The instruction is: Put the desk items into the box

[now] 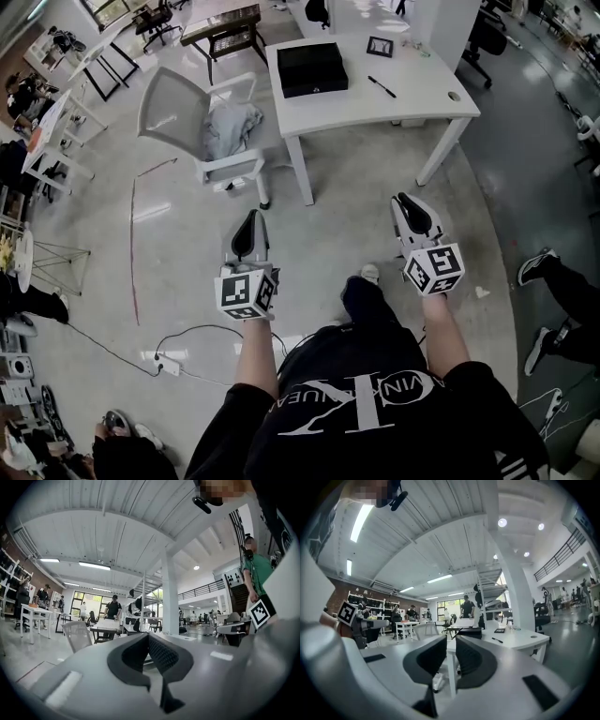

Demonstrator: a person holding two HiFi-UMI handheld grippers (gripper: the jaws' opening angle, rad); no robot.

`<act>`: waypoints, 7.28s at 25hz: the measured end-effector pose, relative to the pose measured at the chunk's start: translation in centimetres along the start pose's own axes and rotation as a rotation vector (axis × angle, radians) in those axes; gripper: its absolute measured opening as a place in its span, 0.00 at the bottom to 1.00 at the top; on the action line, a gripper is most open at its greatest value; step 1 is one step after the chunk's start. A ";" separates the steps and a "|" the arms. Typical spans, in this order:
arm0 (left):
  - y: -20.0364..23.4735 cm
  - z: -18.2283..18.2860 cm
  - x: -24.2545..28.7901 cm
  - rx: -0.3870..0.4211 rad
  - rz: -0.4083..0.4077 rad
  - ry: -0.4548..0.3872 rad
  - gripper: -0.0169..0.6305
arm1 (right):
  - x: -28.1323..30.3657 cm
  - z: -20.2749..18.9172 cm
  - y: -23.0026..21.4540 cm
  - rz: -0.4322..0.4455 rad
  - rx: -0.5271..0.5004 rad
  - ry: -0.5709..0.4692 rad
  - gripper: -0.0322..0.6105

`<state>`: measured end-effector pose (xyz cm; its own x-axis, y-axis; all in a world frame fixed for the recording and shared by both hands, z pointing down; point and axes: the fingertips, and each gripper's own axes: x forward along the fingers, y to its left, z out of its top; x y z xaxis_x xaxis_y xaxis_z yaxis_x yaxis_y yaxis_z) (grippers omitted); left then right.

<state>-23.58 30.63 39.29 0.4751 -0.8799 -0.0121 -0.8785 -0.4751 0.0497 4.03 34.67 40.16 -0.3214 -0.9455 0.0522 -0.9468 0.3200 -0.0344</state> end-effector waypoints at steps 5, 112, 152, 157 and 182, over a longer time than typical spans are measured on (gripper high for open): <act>1.1 -0.7 3.2 0.002 0.014 0.009 0.04 | 3.2 -0.8 -2.1 0.009 0.012 0.010 0.09; 10.2 -9.3 51.2 -0.144 0.145 0.139 0.04 | 49.8 -8.3 -32.4 0.151 -0.074 0.591 0.13; 17.2 -10.4 46.8 -0.181 0.403 0.163 0.04 | 57.3 -14.2 -13.6 0.901 -0.496 0.878 0.14; 17.2 -10.6 46.9 -0.187 0.407 0.172 0.04 | 57.6 -14.8 -13.4 0.932 -0.557 0.883 0.14; 17.7 -11.1 44.7 -0.204 0.478 0.181 0.04 | 57.6 -16.7 -13.3 0.935 -0.561 0.950 0.14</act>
<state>-17.33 -16.99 50.74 0.0425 -0.9723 0.2299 -0.9798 0.0045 0.2002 -2.17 -23.04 60.31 -0.4922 -0.0558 0.8687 -0.1974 0.9791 -0.0490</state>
